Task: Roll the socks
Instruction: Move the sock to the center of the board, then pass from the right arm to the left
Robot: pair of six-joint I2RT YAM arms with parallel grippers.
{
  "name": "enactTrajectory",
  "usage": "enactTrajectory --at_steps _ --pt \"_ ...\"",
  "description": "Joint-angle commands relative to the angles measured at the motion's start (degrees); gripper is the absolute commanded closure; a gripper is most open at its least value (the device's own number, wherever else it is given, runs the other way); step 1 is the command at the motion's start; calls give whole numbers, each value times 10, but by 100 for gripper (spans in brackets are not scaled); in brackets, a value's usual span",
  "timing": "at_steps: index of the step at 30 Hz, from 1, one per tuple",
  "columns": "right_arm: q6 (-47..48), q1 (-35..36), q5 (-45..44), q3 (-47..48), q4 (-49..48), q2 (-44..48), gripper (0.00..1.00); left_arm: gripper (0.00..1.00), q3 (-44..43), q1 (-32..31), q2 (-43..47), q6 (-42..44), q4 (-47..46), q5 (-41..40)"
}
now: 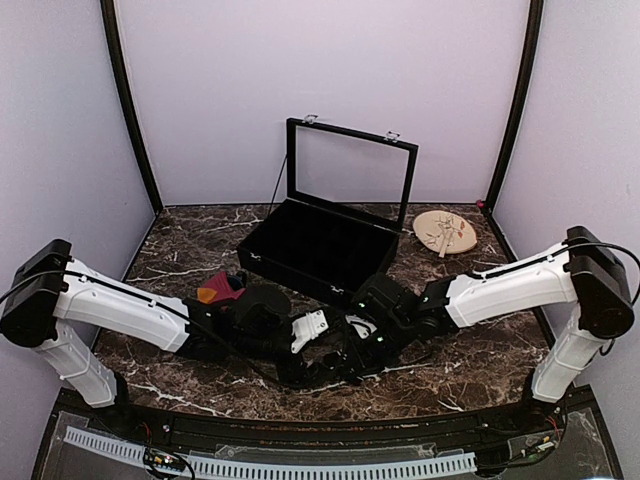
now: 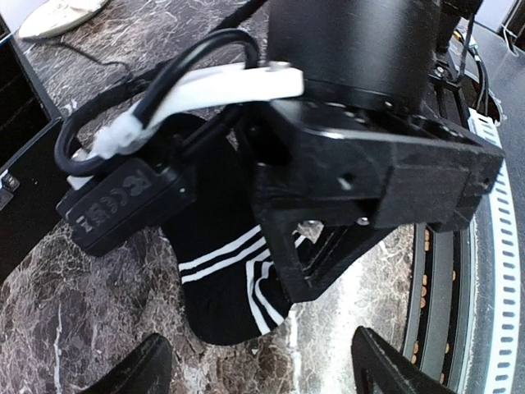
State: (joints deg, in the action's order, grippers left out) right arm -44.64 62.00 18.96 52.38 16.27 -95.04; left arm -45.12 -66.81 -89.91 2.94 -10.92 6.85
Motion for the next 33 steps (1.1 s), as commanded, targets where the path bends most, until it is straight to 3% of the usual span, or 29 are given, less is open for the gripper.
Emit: enactTrajectory --at_steps 1,19,28,33 --pt "9 -13 44 -2 -21 -3 100 27 -1 -14 18 50 -2 9" --pt "39 -32 62 25 22 -9 100 47 12 -60 -45 134 -50 -76" --pt "46 -35 70 30 28 -17 100 53 30 -64 -63 158 -126 -150" --pt "50 -37 74 36 32 -23 100 58 33 -64 -68 175 -148 -151"
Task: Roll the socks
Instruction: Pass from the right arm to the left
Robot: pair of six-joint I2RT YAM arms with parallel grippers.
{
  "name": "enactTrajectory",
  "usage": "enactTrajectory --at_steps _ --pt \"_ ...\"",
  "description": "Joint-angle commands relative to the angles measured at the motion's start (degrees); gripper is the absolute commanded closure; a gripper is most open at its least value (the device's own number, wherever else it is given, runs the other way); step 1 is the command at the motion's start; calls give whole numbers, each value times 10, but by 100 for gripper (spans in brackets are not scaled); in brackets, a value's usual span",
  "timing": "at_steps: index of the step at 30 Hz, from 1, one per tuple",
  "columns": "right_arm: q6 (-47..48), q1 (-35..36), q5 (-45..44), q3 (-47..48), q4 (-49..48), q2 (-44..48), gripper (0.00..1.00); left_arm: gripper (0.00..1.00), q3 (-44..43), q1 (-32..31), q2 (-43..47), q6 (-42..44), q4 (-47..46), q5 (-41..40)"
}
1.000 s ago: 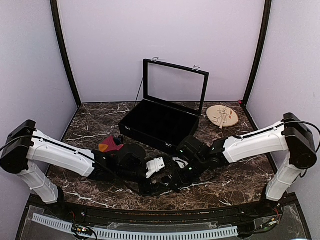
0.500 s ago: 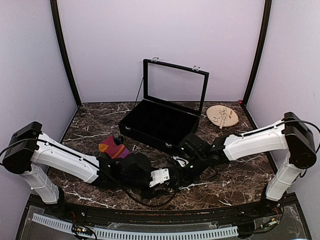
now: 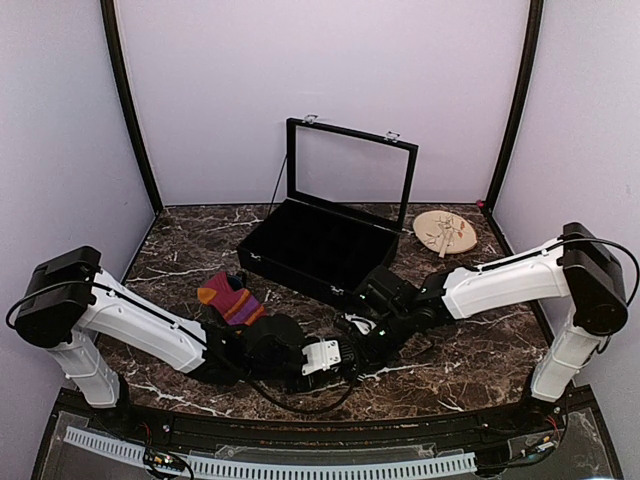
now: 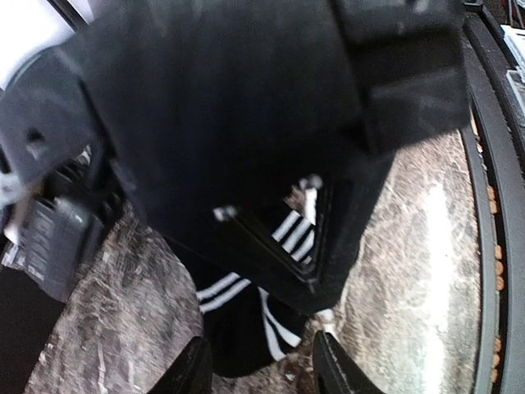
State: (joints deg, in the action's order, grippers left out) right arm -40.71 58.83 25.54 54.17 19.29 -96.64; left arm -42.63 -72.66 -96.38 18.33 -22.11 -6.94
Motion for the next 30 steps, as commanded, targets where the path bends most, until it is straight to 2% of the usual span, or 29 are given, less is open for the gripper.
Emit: enactTrajectory --at_steps 1,4,11,22,27,30 --pt "10 -6 9 19 2 -8 100 58 8 -6 -5 24 -36 -10" --pt "11 -8 9 23 6 -9 100 62 10 -5 -6 26 -31 3" --pt "13 -11 9 32 14 -10 100 62 22 -6 1 20 -21 30" --pt "19 -10 15 35 23 -14 100 62 0 -6 -22 36 -25 4" --pt "19 -10 19 32 22 -14 100 71 -3 -6 -27 40 -28 5" --pt "19 -11 20 33 22 -16 100 72 -4 -6 -27 42 -30 2"
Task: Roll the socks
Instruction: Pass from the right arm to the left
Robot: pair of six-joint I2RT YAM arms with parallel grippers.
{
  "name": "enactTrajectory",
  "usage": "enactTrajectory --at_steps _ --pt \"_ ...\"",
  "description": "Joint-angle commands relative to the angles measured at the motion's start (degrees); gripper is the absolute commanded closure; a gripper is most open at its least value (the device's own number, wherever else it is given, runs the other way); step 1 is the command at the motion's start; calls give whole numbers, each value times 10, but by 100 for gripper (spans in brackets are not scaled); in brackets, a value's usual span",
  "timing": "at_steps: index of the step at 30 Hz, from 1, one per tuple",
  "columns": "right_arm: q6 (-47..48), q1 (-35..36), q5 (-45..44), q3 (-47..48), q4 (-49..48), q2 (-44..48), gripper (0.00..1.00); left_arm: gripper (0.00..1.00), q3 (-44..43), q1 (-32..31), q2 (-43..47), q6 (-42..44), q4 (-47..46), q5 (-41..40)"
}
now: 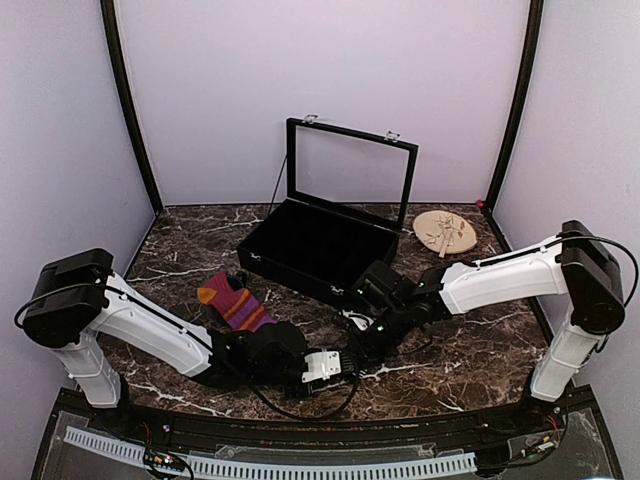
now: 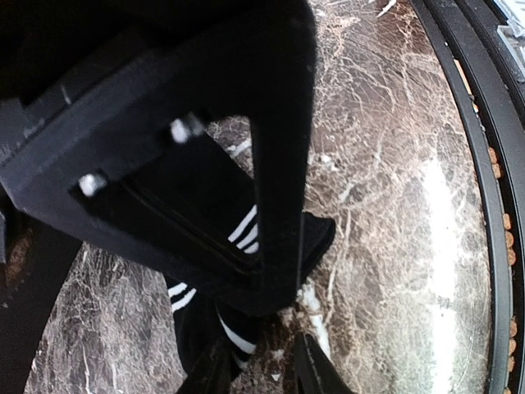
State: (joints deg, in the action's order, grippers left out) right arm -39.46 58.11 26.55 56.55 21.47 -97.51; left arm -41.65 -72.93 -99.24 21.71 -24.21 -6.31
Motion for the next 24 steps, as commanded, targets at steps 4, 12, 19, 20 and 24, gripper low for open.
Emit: enactTrajectory --at_steps 4,12,19,20,24 --pt "8 -3 14 8 -3 -11 100 71 -14 -3 5 9 -15 -5" --pt "12 -3 10 10 3 -16 100 72 -10 -3 15 7 -16 1" --pt "11 -3 11 16 4 -19 100 80 -10 -4 17 5 -12 6" --pt "11 -3 11 17 5 -20 100 82 -11 -4 16 5 -12 8" --pt "9 -3 10 13 3 -18 100 87 -13 -4 15 4 -14 11"
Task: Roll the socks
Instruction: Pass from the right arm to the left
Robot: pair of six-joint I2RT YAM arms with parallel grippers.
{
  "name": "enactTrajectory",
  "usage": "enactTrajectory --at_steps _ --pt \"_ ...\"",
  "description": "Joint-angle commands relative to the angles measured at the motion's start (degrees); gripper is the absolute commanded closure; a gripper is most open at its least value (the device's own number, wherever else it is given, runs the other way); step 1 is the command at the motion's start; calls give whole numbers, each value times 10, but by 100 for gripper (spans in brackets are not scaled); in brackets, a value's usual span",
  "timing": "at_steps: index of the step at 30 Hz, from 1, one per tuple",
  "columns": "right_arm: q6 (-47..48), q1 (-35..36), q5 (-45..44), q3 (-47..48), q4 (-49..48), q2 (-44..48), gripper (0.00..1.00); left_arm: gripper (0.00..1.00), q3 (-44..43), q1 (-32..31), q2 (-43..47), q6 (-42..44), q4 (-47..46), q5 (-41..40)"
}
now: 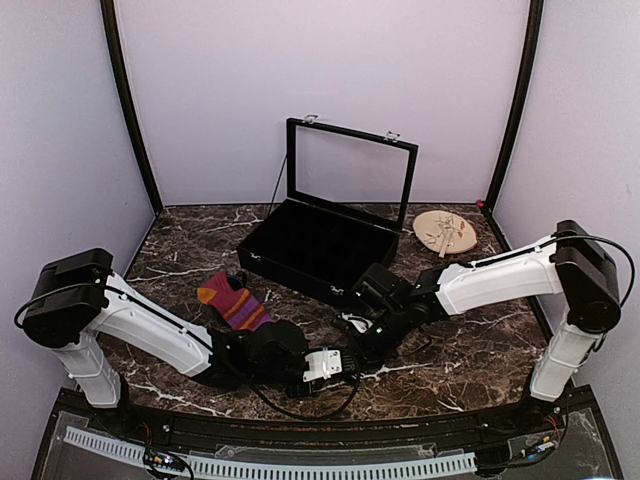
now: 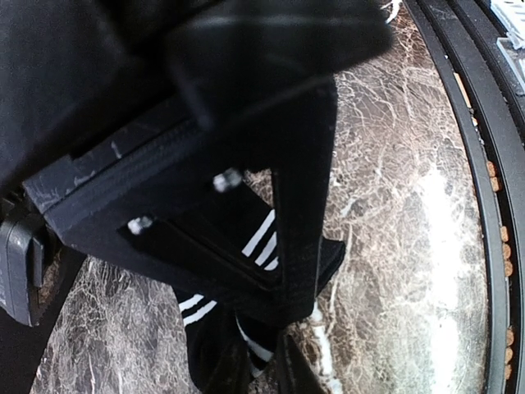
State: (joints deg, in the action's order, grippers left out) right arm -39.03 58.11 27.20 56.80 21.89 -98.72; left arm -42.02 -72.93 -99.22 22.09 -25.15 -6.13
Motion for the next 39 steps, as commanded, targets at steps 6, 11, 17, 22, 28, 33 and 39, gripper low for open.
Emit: enactTrajectory --at_steps 6,11,17,22,28,33,39 --pt "3 -3 4 10 -4 -4 100 90 -14 -3 6 2 2 14" --pt "3 -2 4 8 -4 -2 100 94 -16 -3 2 0 2 15" --pt "3 -2 6 6 -7 -1 100 100 -19 -3 -4 2 2 12" --pt "3 -2 6 4 -7 0 100 87 -18 -4 -4 -4 6 8" --pt "4 -2 7 3 -8 0 100 68 -14 -4 -4 -4 5 4" --pt "4 -2 8 4 -9 1 100 68 -24 -4 -13 -1 5 -1" --pt "3 -1 9 3 -8 4 100 69 -36 -4 -34 3 5 -9"
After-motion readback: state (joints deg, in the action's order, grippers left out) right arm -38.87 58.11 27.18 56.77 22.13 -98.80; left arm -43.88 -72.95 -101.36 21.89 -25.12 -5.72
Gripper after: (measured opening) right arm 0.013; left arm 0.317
